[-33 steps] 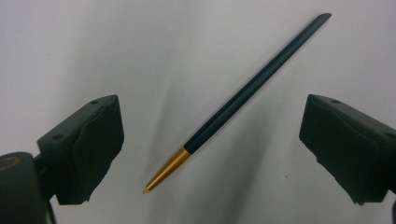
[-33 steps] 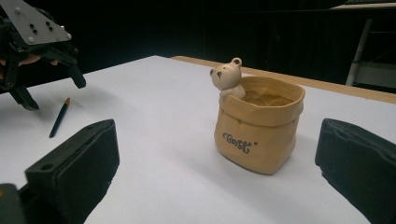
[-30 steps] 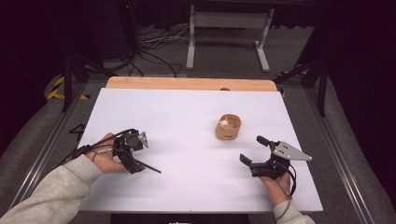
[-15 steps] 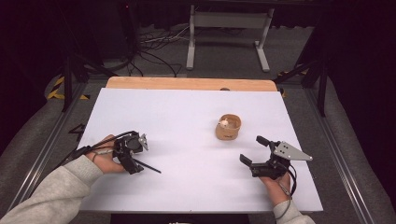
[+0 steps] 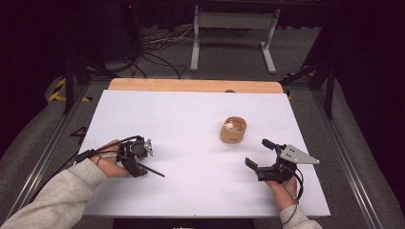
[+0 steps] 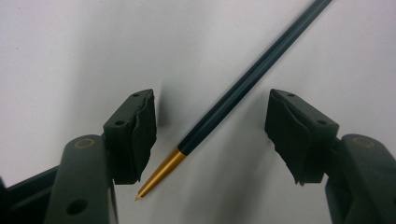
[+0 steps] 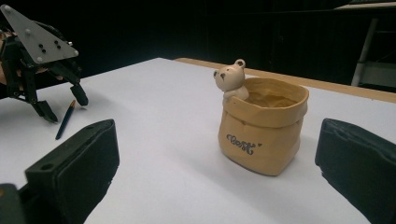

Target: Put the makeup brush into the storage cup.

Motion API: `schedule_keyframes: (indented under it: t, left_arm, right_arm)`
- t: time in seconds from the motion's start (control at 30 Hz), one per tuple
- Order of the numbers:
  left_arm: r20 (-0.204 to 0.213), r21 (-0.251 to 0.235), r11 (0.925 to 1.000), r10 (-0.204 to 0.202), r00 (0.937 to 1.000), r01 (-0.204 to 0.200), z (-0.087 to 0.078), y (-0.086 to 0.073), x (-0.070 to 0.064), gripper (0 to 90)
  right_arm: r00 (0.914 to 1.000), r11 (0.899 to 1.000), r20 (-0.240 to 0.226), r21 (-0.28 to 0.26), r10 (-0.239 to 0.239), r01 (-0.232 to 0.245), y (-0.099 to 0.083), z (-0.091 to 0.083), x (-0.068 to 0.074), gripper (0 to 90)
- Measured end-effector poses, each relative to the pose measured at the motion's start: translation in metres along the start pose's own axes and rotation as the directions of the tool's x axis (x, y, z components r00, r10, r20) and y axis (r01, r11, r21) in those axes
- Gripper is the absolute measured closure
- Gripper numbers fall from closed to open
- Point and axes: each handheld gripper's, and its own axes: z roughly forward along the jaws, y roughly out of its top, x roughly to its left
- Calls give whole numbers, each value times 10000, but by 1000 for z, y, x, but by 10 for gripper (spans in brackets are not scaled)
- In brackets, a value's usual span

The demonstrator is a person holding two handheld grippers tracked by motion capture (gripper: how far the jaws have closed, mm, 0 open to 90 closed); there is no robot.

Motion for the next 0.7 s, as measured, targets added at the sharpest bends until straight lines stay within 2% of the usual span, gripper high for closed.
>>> schedule_keyframes:
  t: [0.07,0.1,0.33,0.43,0.47,0.5,0.63,0.7]
  left_arm:
    - [-6,-4,10000,9,10000,-9,0,0,0,373]
    - [55,16,9997,227,9997,-227,-1,1,-1,399]
    - [162,49,9994,327,9993,-328,-2,1,-3,487]
    - [167,45,9992,385,9991,-386,-2,1,-3,580]
    - [155,79,9992,402,9991,-403,-3,1,-3,580]
    - [185,84,9991,413,9990,-415,-3,1,-3,645]
    - [368,64,9989,456,9983,-459,-3,1,-3,707]
    - [407,94,9986,513,9979,-517,-3,2,-3,770]
  right_arm:
    - [10000,10000,3,3,-4,4,0,0,0,2]
    - [10000,10000,-8,0,1,-1,0,0,0,2]
    - [10000,10000,-44,-14,40,-40,0,0,0,2]
    - [10000,10000,-77,-17,49,-49,0,0,0,2]
    - [10000,10000,-77,-17,49,-49,0,0,0,2]
    - [10000,10000,-75,-11,60,-60,0,0,0,2]
    - [9999,10000,-104,-6,70,-70,0,0,0,2]
    - [9999,10000,-106,0,95,-95,0,0,0,2]
